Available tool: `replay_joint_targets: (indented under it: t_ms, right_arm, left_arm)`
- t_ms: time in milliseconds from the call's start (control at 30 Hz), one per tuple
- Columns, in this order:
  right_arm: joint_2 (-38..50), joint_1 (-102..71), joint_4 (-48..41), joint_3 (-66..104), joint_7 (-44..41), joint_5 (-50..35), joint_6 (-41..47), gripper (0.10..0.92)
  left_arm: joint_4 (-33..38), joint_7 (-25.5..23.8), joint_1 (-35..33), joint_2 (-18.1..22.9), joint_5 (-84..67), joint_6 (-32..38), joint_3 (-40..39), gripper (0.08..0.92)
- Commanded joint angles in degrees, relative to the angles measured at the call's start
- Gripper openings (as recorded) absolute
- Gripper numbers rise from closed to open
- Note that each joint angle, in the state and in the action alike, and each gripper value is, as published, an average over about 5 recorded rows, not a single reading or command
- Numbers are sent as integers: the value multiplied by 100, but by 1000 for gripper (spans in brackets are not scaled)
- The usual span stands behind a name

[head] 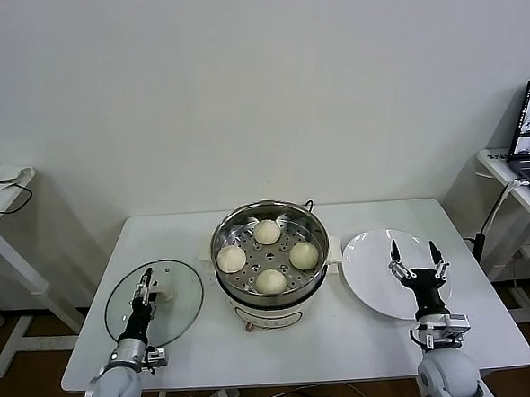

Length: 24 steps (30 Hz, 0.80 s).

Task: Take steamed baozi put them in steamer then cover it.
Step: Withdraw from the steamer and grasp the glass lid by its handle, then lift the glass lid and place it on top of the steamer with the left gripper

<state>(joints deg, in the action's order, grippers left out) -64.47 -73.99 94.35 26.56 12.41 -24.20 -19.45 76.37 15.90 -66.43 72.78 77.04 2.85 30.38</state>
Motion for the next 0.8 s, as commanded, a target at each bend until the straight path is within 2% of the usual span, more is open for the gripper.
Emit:
replay_joint_targets:
  t_ms: [33, 467, 633, 800]
  right_arm:
    - [-10, -29, 56, 16, 10, 27, 3, 823]
    - [-97, -68, 91, -16, 5, 127, -17, 823]
    - [-128, -78, 101, -25, -5, 172, -35, 823]
    - [-167, -95, 99, -33, -18, 202, -54, 823]
  left_arm:
    - [-234, -95, 111, 4, 6, -35, -44, 611]
    - [-252, -60, 120, -5, -22, -50, -18, 240]
    - [25, 27, 26, -28, -130, -22, 117, 194]
    - [1128, 2, -372, -163, -327, -37, 462, 194]
